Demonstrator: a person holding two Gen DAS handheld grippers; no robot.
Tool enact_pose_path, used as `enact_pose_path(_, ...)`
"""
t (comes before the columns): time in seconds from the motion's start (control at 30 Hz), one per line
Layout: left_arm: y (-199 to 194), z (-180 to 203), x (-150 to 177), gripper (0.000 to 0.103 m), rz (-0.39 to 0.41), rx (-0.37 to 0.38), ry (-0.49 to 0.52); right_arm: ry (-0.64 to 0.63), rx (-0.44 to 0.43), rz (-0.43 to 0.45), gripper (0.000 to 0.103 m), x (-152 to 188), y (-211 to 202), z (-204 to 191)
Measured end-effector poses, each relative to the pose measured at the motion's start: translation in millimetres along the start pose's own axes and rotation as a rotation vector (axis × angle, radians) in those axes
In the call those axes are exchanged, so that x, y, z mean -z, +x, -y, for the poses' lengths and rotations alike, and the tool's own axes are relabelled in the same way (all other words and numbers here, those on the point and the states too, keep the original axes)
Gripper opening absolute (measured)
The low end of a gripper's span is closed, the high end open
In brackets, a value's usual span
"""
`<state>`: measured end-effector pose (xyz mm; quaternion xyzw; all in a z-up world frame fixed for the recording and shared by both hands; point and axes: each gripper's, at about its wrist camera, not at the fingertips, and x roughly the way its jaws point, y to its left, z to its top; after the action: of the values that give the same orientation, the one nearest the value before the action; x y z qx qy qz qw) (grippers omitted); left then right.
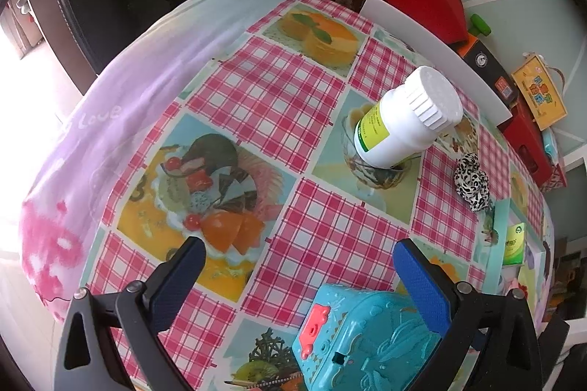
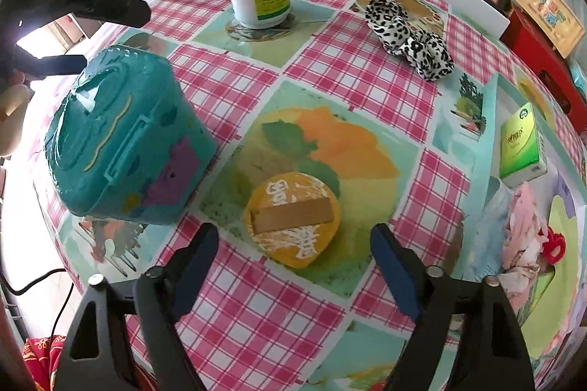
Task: Organize soft objects
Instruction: 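Close the right tool on the round sponge while the left tool closes on the leopard scrunchie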
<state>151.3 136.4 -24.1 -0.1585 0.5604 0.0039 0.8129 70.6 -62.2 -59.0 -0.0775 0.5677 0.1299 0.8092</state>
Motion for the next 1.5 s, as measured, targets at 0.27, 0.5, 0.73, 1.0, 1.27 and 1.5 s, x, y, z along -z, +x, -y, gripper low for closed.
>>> enact_pose_path(0.27, -1.9, 3.7, 0.0, 0.103, 0.001, 0.004, 0.015, 0.002, -0.019, 0.000, 0.052, -1.1, 2.8, -1.3)
enact_pose_path(0.5, -3.0, 11.1, 1.4, 0.103, -0.002, 0.009, 0.034, 0.021, -0.035, 0.011, 0.052, 0.6, -3.1, 5.8)
enact_pose_path(0.73, -7.7, 23.2, -0.4, 0.103, 0.004, 0.014, 0.058, 0.046, -0.032, 0.036, 0.051, 0.8, -14.5, 20.0)
enact_pose_path(1.0, -18.4, 54.0, -6.8, 0.103, 0.027, 0.022, 0.127, 0.112, 0.000, 0.106, 0.051, 0.4, -40.5, 49.3)
enact_pose_path(1.27, -22.5, 105.7, -12.6, 0.096, 0.033, 0.044, 0.210, 0.206, 0.044, 0.188, 0.051, 5.6, -73.7, 93.8)
enact_pose_path(1.5, -0.2, 158.6, -18.6, 0.086, -0.031, 0.085, 0.267, 0.312, 0.083, 0.229, 0.051, 17.3, -91.6, 139.2)
